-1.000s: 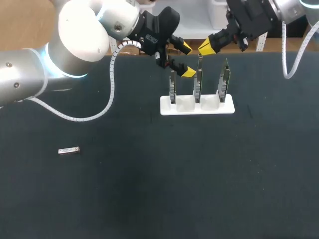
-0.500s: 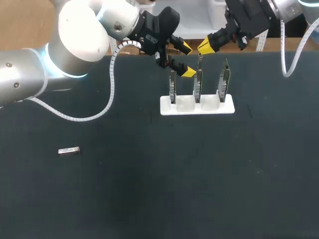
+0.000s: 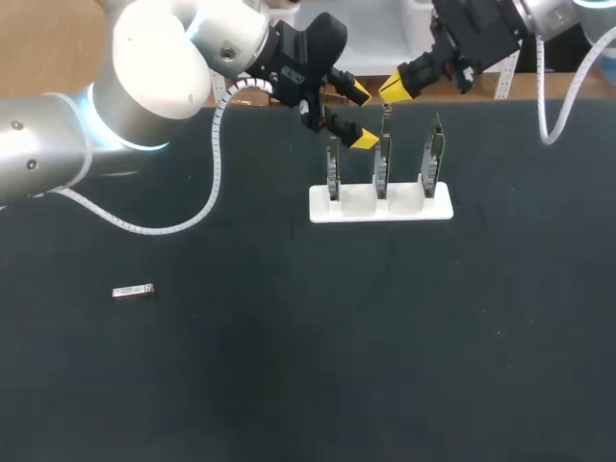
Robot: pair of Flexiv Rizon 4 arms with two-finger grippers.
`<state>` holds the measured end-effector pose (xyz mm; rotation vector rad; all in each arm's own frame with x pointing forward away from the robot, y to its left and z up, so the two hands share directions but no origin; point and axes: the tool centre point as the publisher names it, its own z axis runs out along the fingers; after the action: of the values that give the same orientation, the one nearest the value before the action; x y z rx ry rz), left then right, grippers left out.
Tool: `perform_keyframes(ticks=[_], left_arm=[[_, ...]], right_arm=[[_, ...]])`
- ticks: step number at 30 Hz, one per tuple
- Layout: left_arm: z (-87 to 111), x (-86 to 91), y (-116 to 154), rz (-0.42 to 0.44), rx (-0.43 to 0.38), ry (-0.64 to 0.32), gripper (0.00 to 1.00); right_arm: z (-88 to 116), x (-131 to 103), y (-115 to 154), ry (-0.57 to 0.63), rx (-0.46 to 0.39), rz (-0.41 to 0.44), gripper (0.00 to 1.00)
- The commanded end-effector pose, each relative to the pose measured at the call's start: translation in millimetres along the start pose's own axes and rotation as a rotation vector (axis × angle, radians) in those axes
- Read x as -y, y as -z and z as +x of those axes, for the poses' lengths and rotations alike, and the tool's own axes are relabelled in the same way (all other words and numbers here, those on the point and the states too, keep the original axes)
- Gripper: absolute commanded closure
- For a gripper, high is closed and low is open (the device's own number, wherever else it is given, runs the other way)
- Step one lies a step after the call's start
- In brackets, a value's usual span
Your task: Pick up the optical module with the left hand, and insert it into the network port with the right hand.
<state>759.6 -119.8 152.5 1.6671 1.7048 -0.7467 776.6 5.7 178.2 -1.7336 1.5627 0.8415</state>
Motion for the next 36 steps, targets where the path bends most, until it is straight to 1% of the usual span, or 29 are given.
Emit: perform_keyframes(ticks=[1, 15, 36], left_arm=[[-1.2, -1.7, -0.7, 0.003, -0.006, 0.002, 0.00], [-1.2, -1.7, -0.7, 0.003, -0.006, 0.002, 0.00], [-1.2, -1.7, -0.7, 0.003, -0.006, 0.002, 0.00]], right_arm=[[1.3, 5.0, -1.5, 0.000, 0.005, -0.009, 1.00], [5.9, 3.3, -8.7, -0.020, 0.010, -0.023, 1.00], [18.4, -3.8, -17.5, -0.071, -0.003, -0.048, 1.00]])
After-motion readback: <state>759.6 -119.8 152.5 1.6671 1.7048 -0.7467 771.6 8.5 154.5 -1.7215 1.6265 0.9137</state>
